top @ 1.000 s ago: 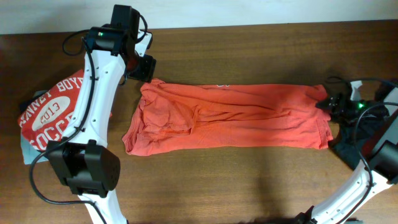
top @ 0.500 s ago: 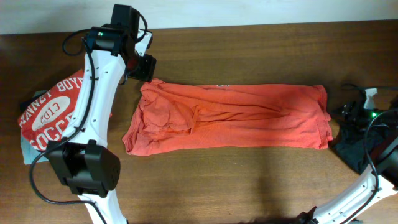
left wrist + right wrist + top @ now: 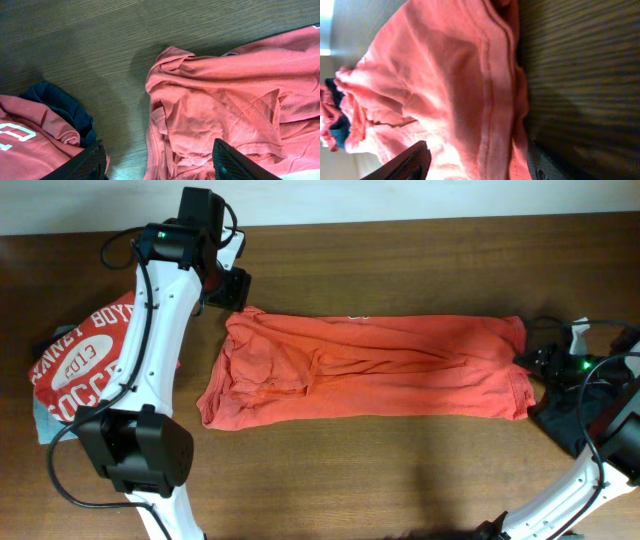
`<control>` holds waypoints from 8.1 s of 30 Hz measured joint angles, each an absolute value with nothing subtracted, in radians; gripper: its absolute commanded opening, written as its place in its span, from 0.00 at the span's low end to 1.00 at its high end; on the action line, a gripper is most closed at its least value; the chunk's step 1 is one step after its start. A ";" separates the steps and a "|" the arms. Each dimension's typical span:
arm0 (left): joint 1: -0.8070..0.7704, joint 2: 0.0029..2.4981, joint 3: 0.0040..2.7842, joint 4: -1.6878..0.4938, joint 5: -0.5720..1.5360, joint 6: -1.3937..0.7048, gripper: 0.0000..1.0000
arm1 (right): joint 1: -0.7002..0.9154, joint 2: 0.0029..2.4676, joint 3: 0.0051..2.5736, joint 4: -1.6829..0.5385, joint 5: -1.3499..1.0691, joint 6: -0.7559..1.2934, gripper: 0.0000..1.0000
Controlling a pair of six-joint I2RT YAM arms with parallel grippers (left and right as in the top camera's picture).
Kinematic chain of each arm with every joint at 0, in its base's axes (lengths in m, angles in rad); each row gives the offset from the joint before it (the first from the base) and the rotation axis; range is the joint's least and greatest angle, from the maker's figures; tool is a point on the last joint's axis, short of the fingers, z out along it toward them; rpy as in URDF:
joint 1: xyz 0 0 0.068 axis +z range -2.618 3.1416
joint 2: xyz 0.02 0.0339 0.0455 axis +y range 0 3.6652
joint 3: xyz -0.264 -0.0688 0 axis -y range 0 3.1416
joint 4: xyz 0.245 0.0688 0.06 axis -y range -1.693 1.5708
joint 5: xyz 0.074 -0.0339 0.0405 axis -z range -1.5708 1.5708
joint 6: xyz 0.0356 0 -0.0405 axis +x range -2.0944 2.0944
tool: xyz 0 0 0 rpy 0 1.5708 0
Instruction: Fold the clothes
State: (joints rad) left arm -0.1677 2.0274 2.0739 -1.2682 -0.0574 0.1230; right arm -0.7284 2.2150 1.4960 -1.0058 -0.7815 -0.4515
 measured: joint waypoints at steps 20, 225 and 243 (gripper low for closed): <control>-0.168 2.027 2.074 -1.271 -0.058 0.123 0.67 | -0.630 2.230 1.452 -1.039 -0.765 -0.414 0.28; -0.157 1.928 2.218 -1.298 -0.170 0.116 0.80 | 0.531 1.850 1.446 -1.047 -0.456 -0.025 0.09; -0.157 1.928 2.218 -1.298 -0.170 0.116 0.81 | 0.536 1.850 1.446 -1.096 -0.616 -0.201 0.38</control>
State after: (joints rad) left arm -0.1574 1.9282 2.2181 -1.2984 -0.1699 0.1162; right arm 0.5362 1.8503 1.4456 -1.0958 -0.6159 -0.2012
